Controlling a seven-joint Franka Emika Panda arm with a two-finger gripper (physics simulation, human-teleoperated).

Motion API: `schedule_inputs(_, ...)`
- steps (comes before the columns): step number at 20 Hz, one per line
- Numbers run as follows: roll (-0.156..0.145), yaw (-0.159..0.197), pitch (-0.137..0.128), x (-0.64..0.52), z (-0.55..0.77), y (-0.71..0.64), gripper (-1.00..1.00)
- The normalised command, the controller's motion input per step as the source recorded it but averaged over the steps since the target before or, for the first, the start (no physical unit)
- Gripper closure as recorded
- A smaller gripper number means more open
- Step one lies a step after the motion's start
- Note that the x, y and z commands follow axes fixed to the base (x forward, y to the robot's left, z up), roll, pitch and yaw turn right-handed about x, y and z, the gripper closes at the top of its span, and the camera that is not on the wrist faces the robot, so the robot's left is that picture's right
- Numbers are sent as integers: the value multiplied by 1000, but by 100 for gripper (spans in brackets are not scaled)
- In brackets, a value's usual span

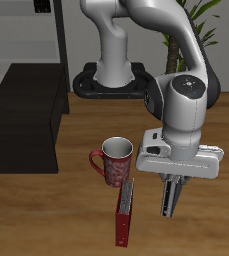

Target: Place the striped book upright on top of the shelf

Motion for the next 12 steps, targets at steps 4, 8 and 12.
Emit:
schedule_inputs(4,5,10,-48,-188,477,-51,100)
schedule_inputs(8,2,1,-33,-256,760,-105,100)
schedule_inputs(12,21,33,-6,-273,681,-59,100)
